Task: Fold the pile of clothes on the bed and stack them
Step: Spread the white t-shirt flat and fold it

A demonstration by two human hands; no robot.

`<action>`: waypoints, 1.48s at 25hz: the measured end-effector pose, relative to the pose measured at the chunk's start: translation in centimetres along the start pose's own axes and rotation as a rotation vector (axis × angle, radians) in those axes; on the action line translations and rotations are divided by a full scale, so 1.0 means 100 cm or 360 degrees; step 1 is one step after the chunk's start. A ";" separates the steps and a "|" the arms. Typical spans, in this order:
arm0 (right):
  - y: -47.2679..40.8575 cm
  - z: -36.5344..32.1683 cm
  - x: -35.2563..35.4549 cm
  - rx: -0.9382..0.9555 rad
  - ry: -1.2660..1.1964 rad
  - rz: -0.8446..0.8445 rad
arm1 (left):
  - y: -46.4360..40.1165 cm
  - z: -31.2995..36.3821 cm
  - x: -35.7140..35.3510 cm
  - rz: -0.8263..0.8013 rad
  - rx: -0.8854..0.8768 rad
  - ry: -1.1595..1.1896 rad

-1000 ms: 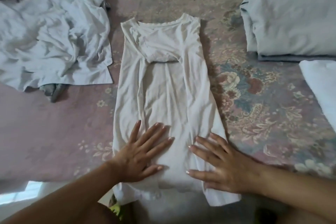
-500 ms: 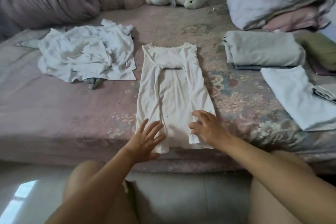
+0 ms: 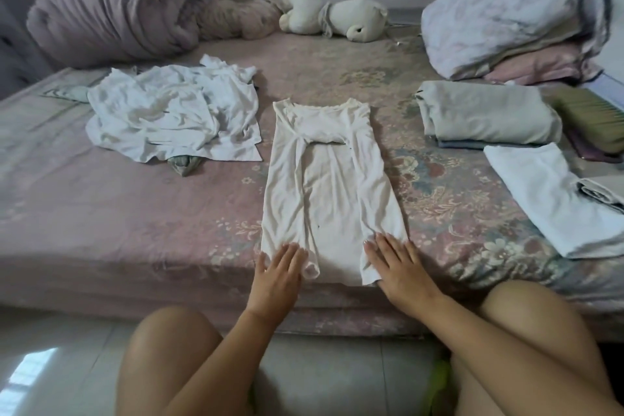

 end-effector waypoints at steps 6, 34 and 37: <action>0.004 0.007 -0.009 -0.0148 0.0038 -0.0278 | 0.016 0.003 0.010 0.0242 0.1362 0.0963; 0.025 -0.011 0.059 -0.0066 -0.0492 -0.0986 | 0.030 -0.030 0.052 0.0040 -0.0564 -0.0246; 0.025 -0.013 0.059 -0.0260 -0.0685 -0.1087 | 0.027 -0.034 0.058 -0.0190 -0.0485 0.0000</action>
Point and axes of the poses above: each hand's wrist, its own y-axis away from the middle knuckle, its own x-axis out of the back of the hand, z = x × y, the point moved 4 cm from there along -y, towards the middle knuckle, and after that the axes turned 15 degrees about -y, right-handed, at the moved point
